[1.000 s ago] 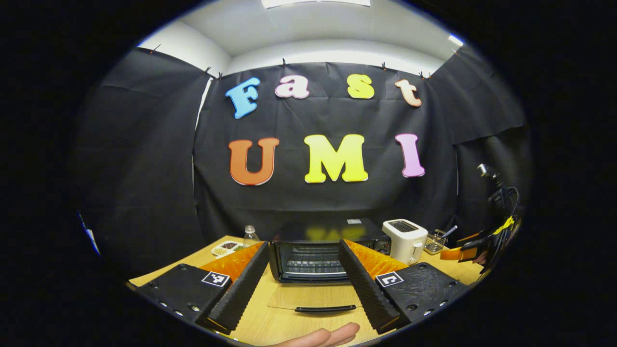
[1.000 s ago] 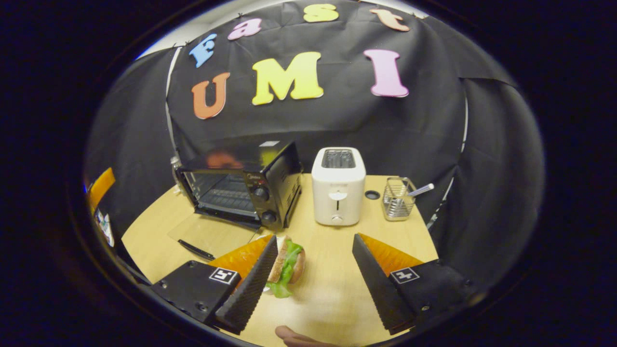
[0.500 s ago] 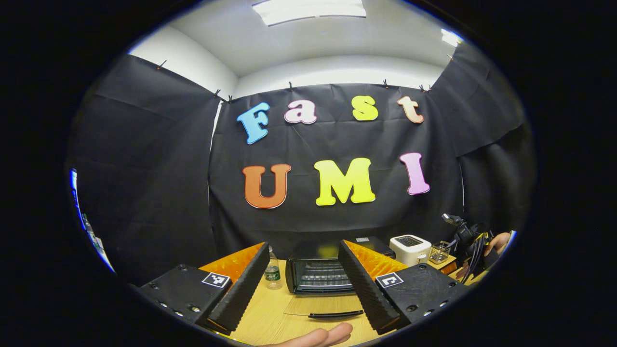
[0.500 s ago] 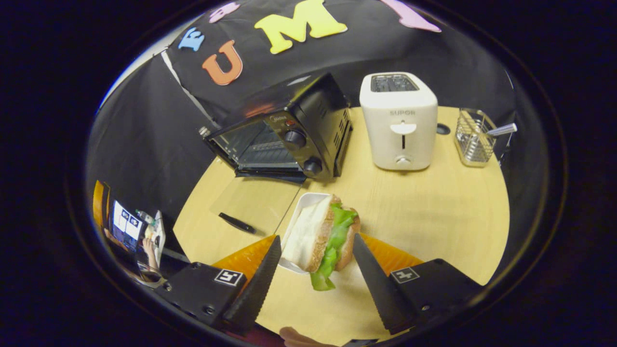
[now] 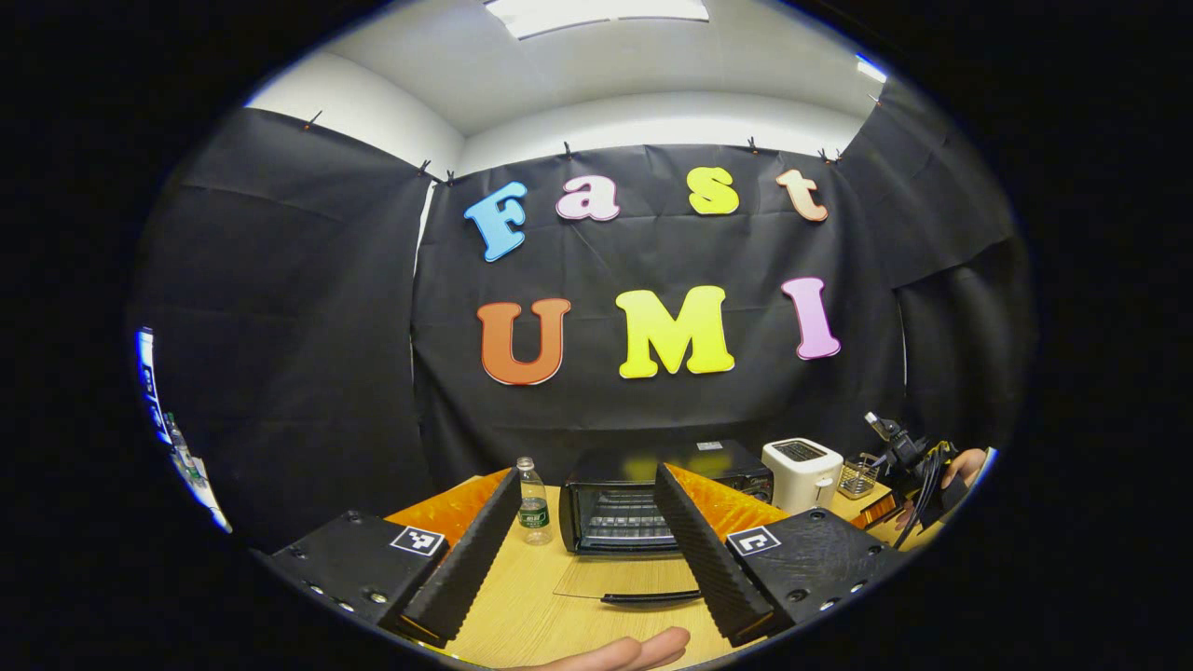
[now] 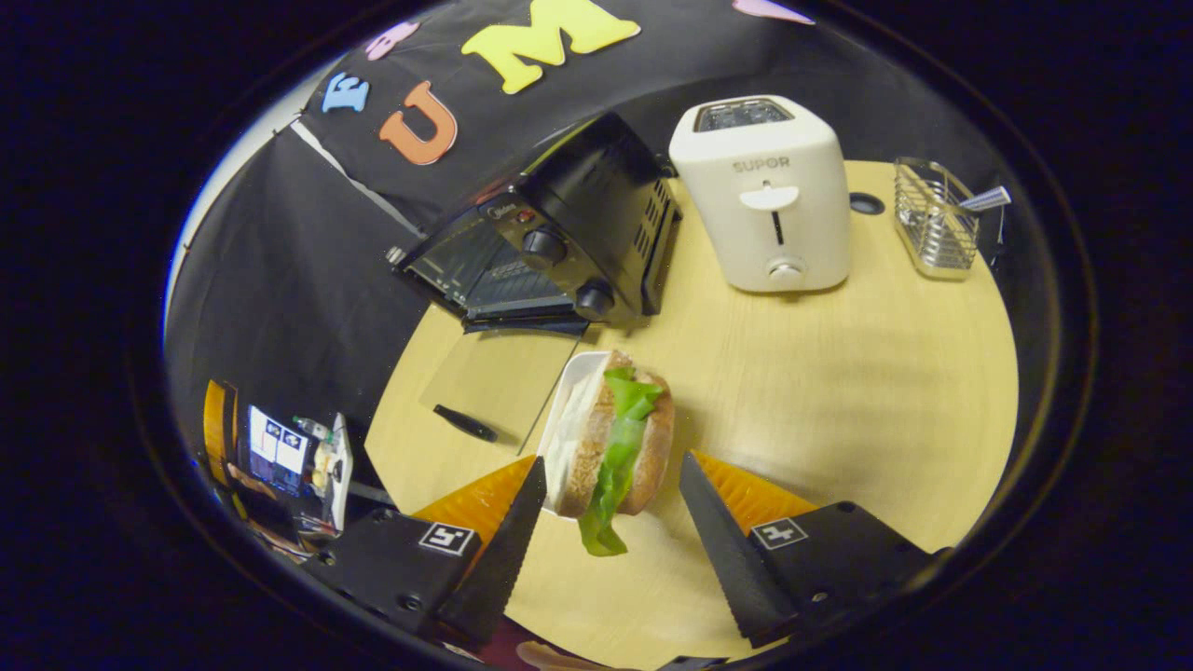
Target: Open the electric oven with the left hand, put the food in, and close the electric oven.
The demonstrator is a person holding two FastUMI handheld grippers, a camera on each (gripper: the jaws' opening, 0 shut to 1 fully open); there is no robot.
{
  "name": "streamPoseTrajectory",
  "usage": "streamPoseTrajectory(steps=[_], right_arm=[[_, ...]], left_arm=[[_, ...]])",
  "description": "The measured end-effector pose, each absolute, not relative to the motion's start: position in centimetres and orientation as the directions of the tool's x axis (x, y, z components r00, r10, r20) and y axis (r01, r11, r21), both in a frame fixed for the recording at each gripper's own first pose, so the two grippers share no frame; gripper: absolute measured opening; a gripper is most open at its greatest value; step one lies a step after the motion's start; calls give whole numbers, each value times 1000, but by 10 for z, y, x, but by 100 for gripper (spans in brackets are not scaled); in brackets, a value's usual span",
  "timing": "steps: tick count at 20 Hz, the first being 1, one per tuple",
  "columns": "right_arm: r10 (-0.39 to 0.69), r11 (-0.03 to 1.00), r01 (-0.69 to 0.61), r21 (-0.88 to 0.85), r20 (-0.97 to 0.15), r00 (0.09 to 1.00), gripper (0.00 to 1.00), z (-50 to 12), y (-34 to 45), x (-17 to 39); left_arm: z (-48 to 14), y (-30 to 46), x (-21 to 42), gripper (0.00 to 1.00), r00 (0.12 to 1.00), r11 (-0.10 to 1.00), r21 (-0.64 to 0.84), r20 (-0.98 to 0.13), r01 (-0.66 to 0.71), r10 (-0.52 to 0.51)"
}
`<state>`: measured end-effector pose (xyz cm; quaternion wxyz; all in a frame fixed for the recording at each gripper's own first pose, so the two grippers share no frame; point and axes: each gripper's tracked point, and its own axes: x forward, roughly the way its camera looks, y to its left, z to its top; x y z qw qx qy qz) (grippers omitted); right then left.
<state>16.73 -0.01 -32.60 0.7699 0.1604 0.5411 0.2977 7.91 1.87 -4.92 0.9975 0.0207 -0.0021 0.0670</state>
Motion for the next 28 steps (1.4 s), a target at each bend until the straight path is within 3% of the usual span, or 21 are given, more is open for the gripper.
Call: streamPoseTrajectory(steps=[1, 2, 3, 4, 7, 16, 22, 28], right_arm=[[646, 762, -245, 599, -723, 244, 88, -330, 4, 172], [678, 735, -201, 647, -700, 226, 90, -331, 10, 170], [712, 700, -143, 700, -670, 208, 63, -331, 15, 168], [748, 659, -93, 747, -636, 191, 50, -329, 21, 164], [764, 633, -51, 773, -612, 204, 40, -328, 19, 160], [722, 638, -96, 764, -550, 420, 36, -265, 25, 128], [719, 582, -52, 812, -483, 500, 36, -256, 89, 107], [682, 506, -4, 863, -397, 615, 36, -262, 167, 134]], left_arm=[[-50, 20, 78, 94, 990, 989, 49, 4, -140, 140], [-51, 24, 77, 94, 989, 987, 59, 2, -151, 151], [-52, 27, 76, 94, 987, 985, 66, -1, -159, 160], [-54, 29, 74, 94, 987, 984, 69, -7, -162, 163], [-56, 34, 68, 94, 985, 983, 68, -20, -168, 170], [-50, 44, 56, 94, 992, 993, 20, 32, -120, 120], [-60, 53, 54, 94, 998, 998, 3, -2, -70, 70], [-70, 73, 49, 94, 997, 997, 34, -14, -73, 73]])
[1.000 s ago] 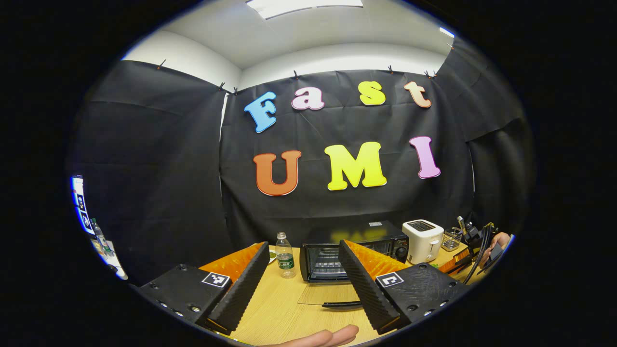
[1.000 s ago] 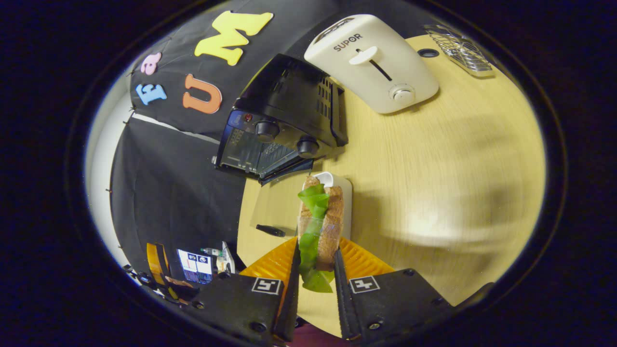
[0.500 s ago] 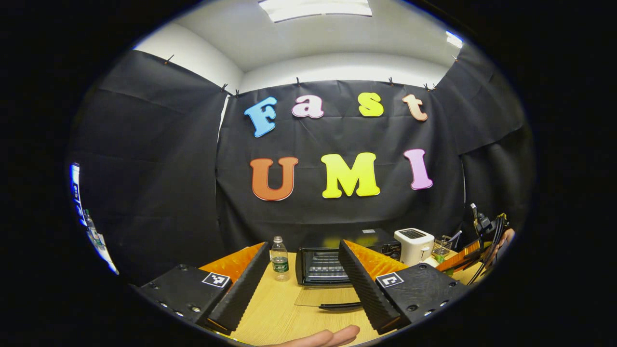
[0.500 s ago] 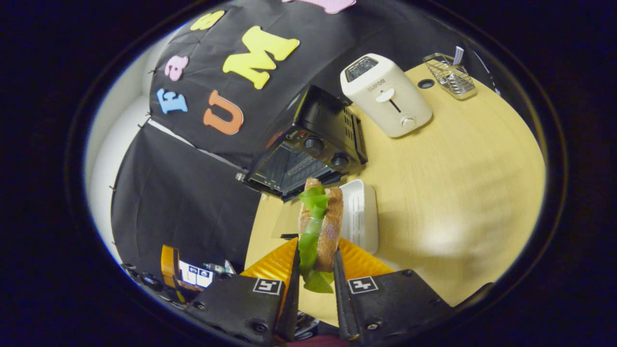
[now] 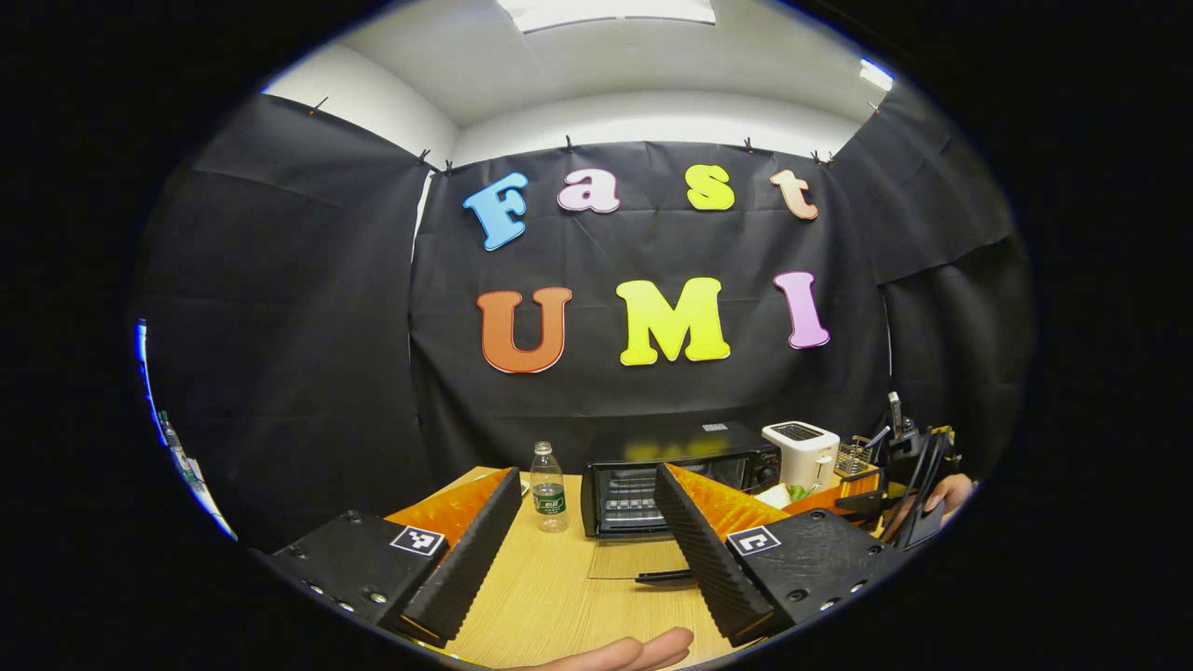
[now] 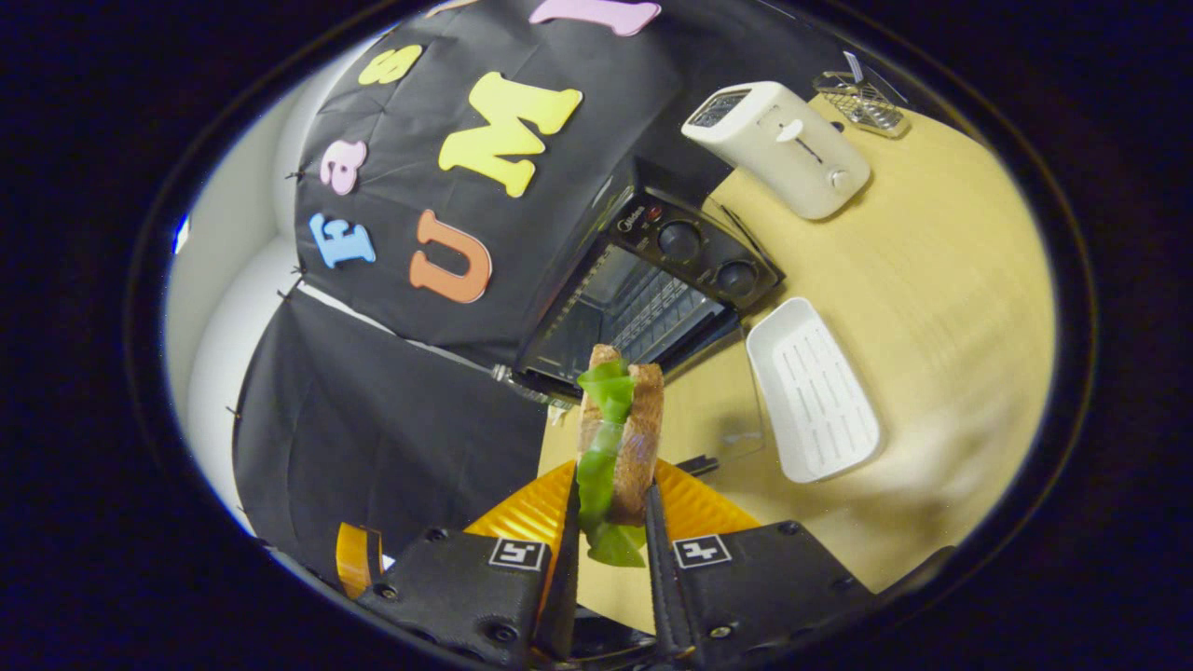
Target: Open the electric oven with the left hand, put the food in, and close the electric oven.
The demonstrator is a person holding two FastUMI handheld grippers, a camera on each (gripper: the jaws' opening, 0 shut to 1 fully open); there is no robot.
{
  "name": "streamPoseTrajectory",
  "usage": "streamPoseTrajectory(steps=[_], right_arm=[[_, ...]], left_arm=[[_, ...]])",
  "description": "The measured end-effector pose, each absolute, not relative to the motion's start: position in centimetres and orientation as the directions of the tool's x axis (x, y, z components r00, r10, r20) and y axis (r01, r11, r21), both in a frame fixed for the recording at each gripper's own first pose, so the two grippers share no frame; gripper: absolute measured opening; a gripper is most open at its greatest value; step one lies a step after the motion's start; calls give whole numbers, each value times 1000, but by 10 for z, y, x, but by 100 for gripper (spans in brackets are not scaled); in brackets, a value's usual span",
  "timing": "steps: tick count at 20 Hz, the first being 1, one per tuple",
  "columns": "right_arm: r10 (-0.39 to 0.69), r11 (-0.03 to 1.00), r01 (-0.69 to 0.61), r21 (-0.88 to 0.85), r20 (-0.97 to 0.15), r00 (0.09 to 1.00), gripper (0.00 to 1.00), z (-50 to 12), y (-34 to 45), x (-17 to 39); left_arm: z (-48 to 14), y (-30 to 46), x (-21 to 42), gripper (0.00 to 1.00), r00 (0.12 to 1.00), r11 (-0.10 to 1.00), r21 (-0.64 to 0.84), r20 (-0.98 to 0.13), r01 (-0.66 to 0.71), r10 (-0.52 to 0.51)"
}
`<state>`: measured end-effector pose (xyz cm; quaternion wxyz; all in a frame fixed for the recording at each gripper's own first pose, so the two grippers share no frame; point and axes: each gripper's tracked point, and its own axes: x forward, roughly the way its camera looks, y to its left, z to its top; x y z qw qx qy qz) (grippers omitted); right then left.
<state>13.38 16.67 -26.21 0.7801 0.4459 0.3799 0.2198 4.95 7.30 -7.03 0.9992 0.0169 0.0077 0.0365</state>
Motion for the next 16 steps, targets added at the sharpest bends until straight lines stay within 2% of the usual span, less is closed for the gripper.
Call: streamPoseTrajectory(steps=[3, 6, 9, 12, 16], right_arm=[[628, 527, 0, 850, -389, 674, 36, -277, 198, 166], [602, 474, 42, 879, -359, 714, 36, -286, 230, 198], [521, 429, 71, 901, -311, 795, 36, -291, 251, 239], [437, 360, 92, 928, -255, 863, 37, -294, 272, 281], [300, 351, 131, 927, -244, 922, 37, -310, 283, 332]], left_arm=[[-81, 87, 48, 94, 995, 996, 2, -23, -94, 94], [-90, 100, 48, 94, 993, 993, 16, -29, -114, 115], [-92, 105, 49, 94, 992, 990, 70, -18, -126, 127], [-98, 103, 51, 94, 994, 995, 37, -40, -98, 99], [-99, 118, 51, 94, 992, 993, 17, -40, -118, 119]])
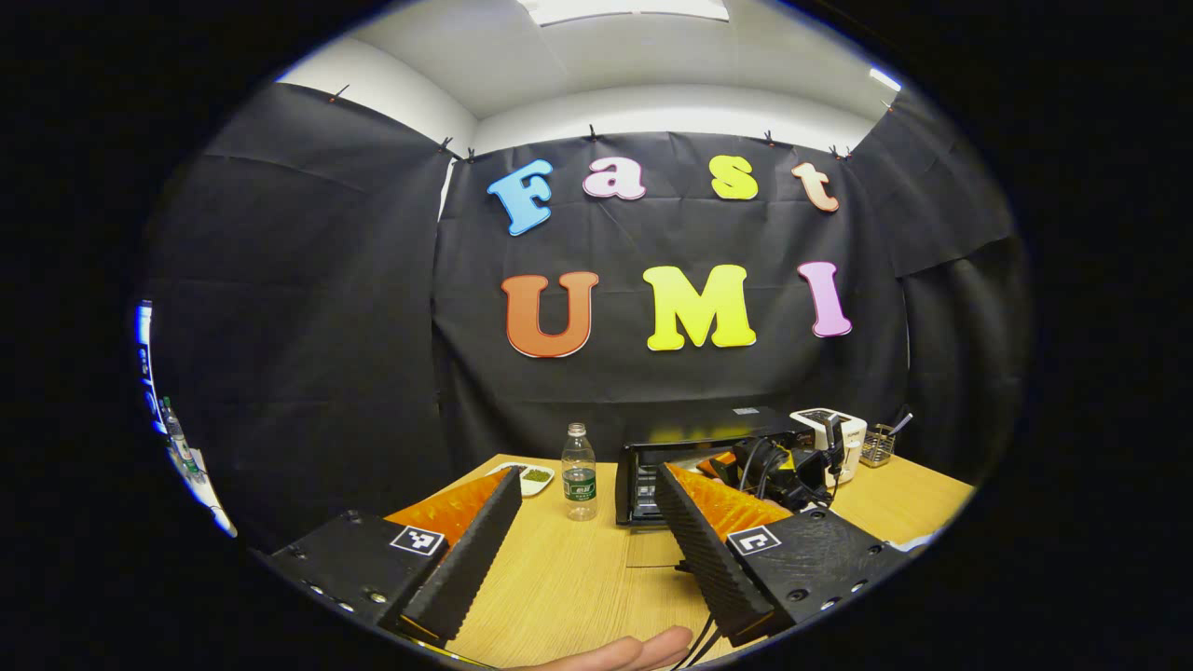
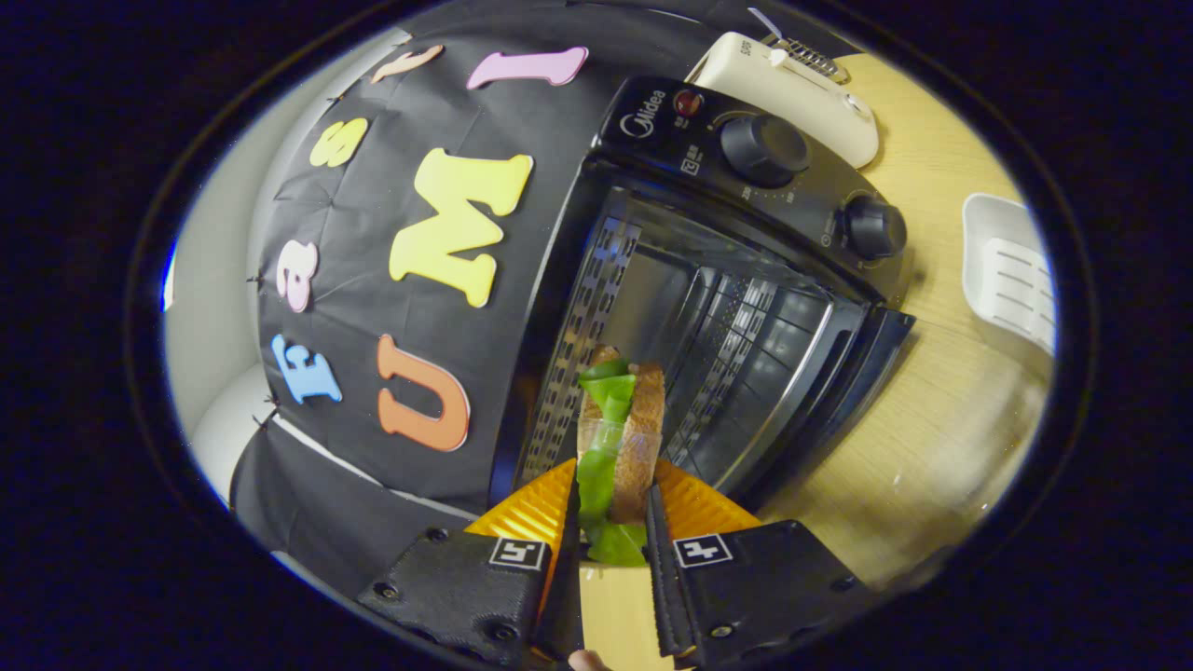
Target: Open the electric oven with the left hand, put the food in, and close the electric oven.
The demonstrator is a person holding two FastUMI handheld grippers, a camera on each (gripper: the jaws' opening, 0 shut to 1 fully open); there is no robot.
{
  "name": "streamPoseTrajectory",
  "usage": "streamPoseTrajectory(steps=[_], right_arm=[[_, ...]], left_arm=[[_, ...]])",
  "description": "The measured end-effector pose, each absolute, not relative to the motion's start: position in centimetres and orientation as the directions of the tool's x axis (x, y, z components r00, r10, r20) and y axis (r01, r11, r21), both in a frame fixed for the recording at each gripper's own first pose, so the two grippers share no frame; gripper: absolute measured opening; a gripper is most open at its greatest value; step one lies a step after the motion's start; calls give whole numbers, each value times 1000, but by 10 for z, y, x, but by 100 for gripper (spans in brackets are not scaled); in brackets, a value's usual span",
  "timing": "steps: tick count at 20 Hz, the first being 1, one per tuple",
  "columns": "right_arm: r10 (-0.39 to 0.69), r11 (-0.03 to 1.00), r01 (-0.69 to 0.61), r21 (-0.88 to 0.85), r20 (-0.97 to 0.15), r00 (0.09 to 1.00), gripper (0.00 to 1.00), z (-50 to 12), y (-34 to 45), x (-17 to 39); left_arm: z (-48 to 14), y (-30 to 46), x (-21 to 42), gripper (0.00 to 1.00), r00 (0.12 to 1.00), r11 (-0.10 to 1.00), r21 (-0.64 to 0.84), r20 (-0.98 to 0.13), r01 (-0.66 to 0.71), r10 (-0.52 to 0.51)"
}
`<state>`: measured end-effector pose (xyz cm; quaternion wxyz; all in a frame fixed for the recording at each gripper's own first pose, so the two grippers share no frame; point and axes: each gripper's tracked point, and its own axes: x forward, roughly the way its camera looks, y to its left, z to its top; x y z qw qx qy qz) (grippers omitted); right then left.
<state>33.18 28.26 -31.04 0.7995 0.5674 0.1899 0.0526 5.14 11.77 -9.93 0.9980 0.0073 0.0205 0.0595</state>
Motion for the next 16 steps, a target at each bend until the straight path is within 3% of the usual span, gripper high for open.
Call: streamPoseTrajectory(steps=[6, 11, 12, 13, 14, 15, 16], right_arm=[[103, 351, 229, 908, -281, 954, 36, -336, 267, 374], [78, 402, 256, 879, -311, 947, 45, -349, 269, 379], [69, 433, 263, 862, -322, 944, 46, -350, 267, 376], [55, 464, 264, 846, -325, 944, 49, -349, 266, 377], [43, 504, 270, 820, -336, 941, 39, -349, 265, 376], [44, 531, 262, 806, -335, 941, 58, -348, 267, 377], [45, 560, 253, 789, -333, 942, 48, -346, 270, 376]], left_arm=[[-107, 127, 48, 94, 992, 993, 7, -52, -117, 118], [-106, 124, 47, 94, 992, 994, 1, -56, -111, 110], [-107, 122, 47, 86, 993, 994, -6, -57, -106, 106], [-107, 121, 48, 86, 993, 995, -11, -55, -101, 100], [-107, 119, 48, 86, 994, 995, -13, -54, -96, 95], [-108, 119, 47, 85, 994, 995, -12, -56, -96, 95], [-110, 120, 46, 94, 994, 995, -6, -57, -96, 96]])
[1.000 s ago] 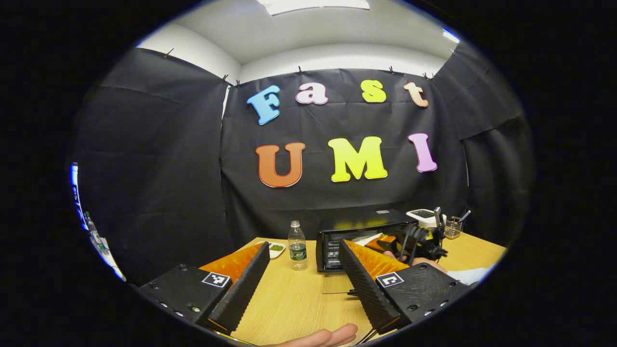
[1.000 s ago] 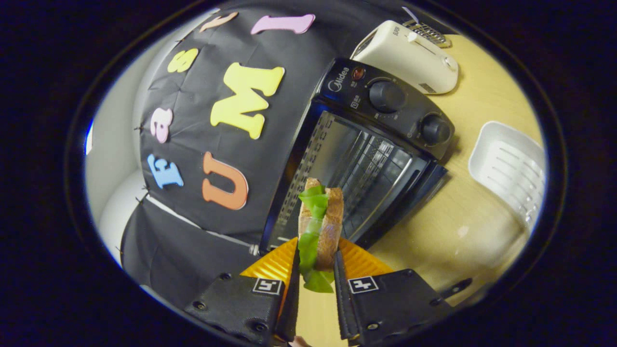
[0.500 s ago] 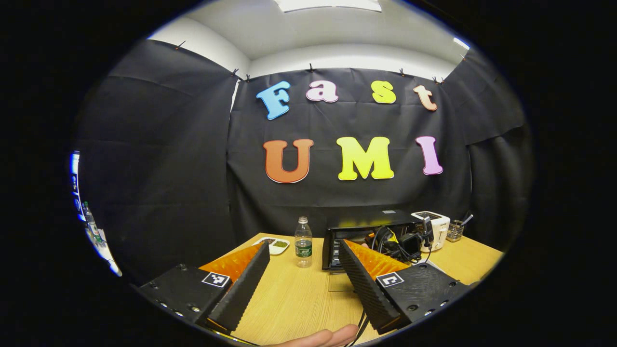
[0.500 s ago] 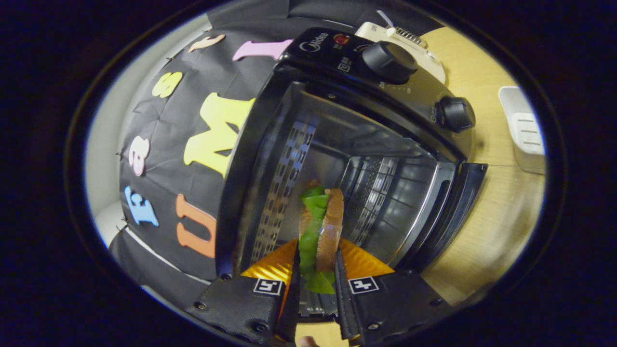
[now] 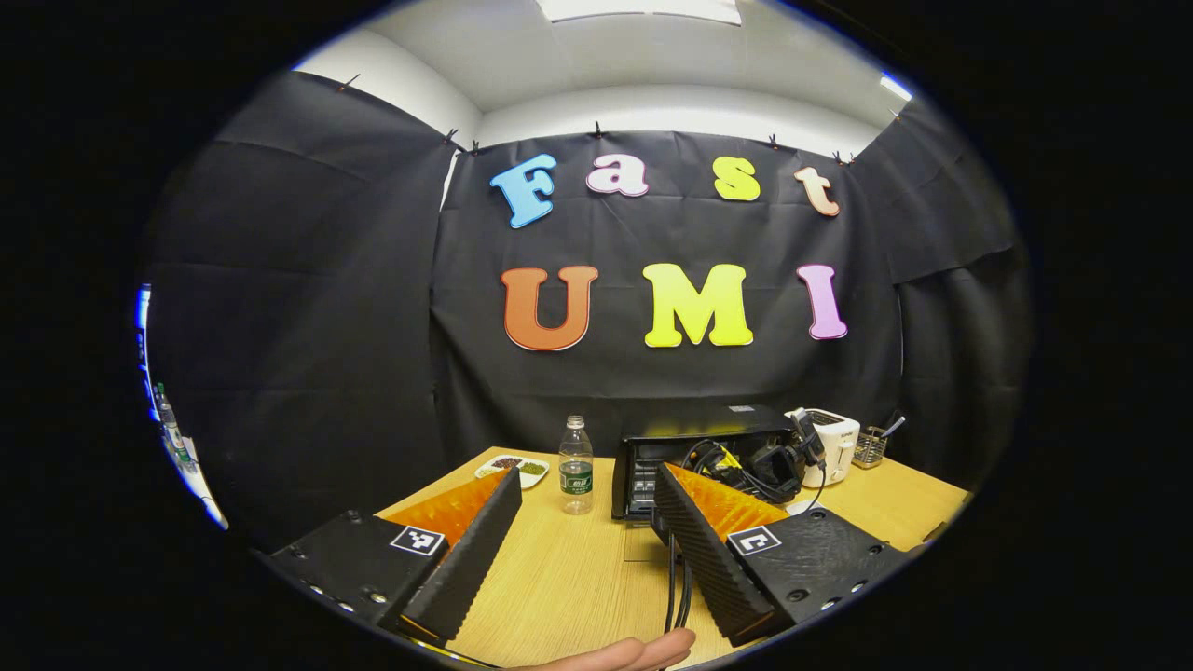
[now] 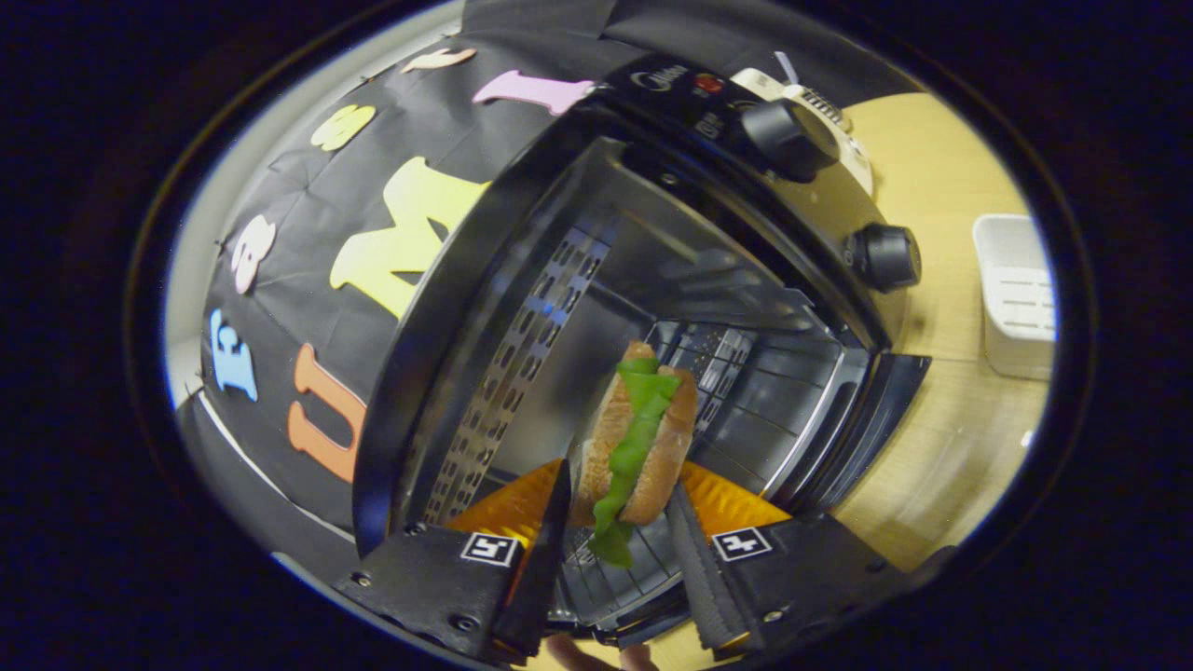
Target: Open the electric oven with the left hand, put the food in, and close the electric oven.
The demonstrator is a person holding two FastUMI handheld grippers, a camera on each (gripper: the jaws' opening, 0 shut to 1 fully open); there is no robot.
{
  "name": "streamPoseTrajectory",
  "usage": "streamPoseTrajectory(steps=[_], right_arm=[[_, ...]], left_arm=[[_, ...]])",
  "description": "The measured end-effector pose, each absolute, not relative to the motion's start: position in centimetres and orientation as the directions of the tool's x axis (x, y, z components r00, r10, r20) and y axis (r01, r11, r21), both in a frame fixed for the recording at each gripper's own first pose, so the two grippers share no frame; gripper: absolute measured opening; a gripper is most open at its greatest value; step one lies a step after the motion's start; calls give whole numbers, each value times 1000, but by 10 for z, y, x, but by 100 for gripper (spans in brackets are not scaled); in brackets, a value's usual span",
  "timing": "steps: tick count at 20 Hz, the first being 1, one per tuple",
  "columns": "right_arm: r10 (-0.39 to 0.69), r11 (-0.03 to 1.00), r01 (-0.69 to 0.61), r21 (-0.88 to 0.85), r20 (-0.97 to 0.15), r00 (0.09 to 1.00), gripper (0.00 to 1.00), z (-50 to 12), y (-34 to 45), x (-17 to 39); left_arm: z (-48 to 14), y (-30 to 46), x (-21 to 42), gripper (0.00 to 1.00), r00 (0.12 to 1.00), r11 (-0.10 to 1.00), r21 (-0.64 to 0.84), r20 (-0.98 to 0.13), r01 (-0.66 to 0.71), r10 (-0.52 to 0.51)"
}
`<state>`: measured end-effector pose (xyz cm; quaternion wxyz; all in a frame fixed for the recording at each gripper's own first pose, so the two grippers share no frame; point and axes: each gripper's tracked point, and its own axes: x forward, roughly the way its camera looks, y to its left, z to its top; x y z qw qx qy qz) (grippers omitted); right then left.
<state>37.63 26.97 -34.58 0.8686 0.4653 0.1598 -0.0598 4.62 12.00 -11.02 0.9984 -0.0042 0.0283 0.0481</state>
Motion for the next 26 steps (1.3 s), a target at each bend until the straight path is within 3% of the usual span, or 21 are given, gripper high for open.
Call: streamPoseTrajectory(steps=[2, 3, 4, 5, 8, 9, 14, 19, 20, 21, 26], right_arm=[[48, 635, 225, 739, -329, 943, 74, -346, 275, 374], [45, 671, 216, 710, -329, 943, 80, -345, 279, 373], [45, 702, 206, 681, -331, 942, 84, -345, 282, 369], [47, 735, 190, 651, -328, 944, 93, -342, 285, 365], [95, 853, 100, 513, -341, 935, 93, -334, 301, 356], [101, 893, 76, 443, -362, 927, 99, -334, 299, 353], [141, 986, -65, 155, -552, 822, 100, -364, 305, 330], [189, 975, -73, 209, -614, 767, 100, -369, 291, 309], [204, 969, -65, 238, -627, 751, 100, -371, 292, 303], [215, 965, -64, 254, -631, 746, 100, -370, 291, 299], [271, 954, -135, 267, -582, 767, 100, -338, 277, 277]], left_arm=[[-109, 123, 44, 94, 993, 994, 8, -50, -106, 106], [-109, 125, 42, 94, 992, 994, 9, -50, -113, 113], [-110, 126, 41, 85, 992, 993, 6, -53, -117, 117], [-110, 126, 39, 94, 991, 993, 0, -57, -118, 117], [-109, 128, 36, 95, 991, 992, -6, -54, -123, 122], [-109, 129, 34, 94, 990, 992, -7, -55, -127, 126], [-102, 132, 25, 94, 988, 989, -25, -56, -147, 145], [-97, 135, 19, 94, 987, 988, -15, -46, -155, 154], [-98, 138, 19, 85, 986, 986, -13, -48, -164, 163], [-99, 140, 19, 94, 983, 984, -13, -52, -175, 175], [-108, 149, 25, 94, 975, 978, -24, -88, -207, 204]])
